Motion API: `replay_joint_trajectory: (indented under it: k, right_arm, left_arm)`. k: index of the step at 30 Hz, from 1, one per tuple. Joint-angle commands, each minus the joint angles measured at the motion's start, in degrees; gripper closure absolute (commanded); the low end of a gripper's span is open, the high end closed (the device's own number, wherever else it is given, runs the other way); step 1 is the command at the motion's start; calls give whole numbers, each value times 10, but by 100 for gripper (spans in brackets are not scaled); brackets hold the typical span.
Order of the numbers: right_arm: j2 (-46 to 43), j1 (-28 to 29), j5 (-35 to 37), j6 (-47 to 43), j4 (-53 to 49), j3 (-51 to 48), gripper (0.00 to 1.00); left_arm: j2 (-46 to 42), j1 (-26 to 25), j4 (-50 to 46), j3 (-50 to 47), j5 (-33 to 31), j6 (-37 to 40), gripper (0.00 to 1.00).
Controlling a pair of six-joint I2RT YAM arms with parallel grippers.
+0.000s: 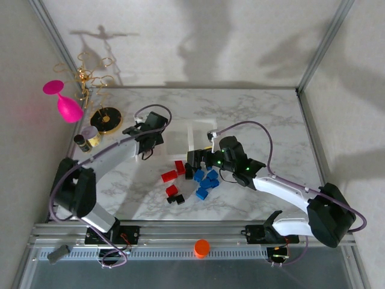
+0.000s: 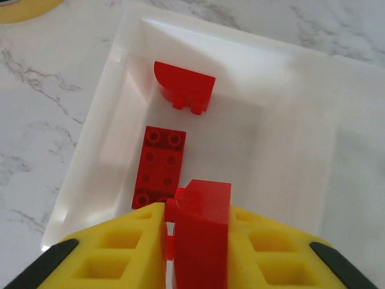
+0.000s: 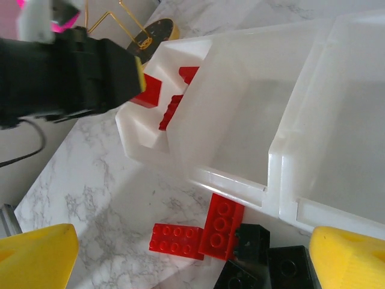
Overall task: Sort the legos into containers by color
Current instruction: Place the lego in the container, then pick up the lego from the center of the table.
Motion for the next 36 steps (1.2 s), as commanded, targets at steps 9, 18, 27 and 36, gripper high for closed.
replay_joint_trajectory:
  k: [9,18,27,36]
  right_arm:
    - [-33,1,19,11,0,1,1]
    - [-38,2,9,-14,-58,-9,1]
    - [-42,2,-2,11,-60,-65,1]
    - [-49,1,27,28,-67,-75,1]
  left_arm:
    - [-19,0,-1,22,23,24,47]
    - [-128,-53,-19,-53,55,-13,44]
    - [-183,-174,-49,-136,68,-87,32]
    - [-149,-218,6,-205,102,-136,17]
